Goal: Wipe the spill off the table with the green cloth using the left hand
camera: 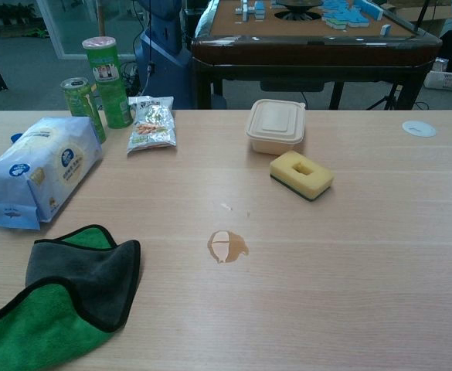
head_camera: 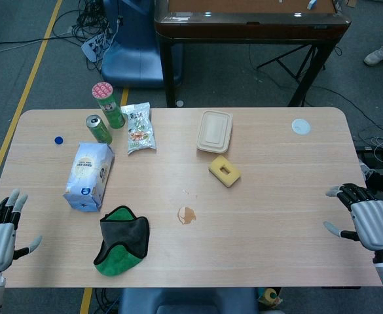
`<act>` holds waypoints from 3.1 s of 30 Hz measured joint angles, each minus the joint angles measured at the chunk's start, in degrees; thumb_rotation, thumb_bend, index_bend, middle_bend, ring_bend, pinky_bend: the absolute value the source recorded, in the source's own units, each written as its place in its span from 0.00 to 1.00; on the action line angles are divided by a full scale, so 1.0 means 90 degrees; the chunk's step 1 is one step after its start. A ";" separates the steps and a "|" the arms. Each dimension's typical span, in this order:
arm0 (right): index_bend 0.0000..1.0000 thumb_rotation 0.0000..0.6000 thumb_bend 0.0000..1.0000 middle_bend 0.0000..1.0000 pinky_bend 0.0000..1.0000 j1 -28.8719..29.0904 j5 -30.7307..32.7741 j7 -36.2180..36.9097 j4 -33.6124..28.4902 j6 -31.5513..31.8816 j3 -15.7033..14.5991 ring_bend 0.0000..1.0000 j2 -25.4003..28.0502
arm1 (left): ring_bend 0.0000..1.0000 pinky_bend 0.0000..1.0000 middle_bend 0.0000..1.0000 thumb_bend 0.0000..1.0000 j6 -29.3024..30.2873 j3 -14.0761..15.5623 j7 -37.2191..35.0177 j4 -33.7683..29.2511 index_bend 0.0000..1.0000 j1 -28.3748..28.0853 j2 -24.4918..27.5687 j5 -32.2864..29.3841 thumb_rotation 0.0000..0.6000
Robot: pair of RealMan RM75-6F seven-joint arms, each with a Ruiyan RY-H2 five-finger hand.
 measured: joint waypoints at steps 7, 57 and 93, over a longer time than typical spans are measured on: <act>0.33 1.00 0.22 0.31 0.25 -0.0029 -0.0006 -0.0094 -0.0104 0.0116 0.0036 0.21 0.0107 | 0.01 0.25 0.00 0.18 -0.0026 0.0032 -0.0131 0.0069 0.04 -0.0002 -0.0001 0.0101 1.00; 0.33 1.00 0.22 0.31 0.25 -0.0242 0.0109 -0.0230 -0.0371 0.0474 0.0169 0.21 0.0488 | 0.02 0.21 0.00 0.18 -0.4701 0.0604 0.0283 0.0873 0.02 -0.3133 -0.0641 0.0864 1.00; 0.33 1.00 0.22 0.31 0.25 -0.0367 0.0121 -0.0154 -0.0340 0.0588 0.0163 0.21 0.0516 | 0.15 0.29 0.05 0.18 -0.4809 0.0397 0.1226 0.1615 0.19 -0.3751 -0.1731 -0.0381 1.00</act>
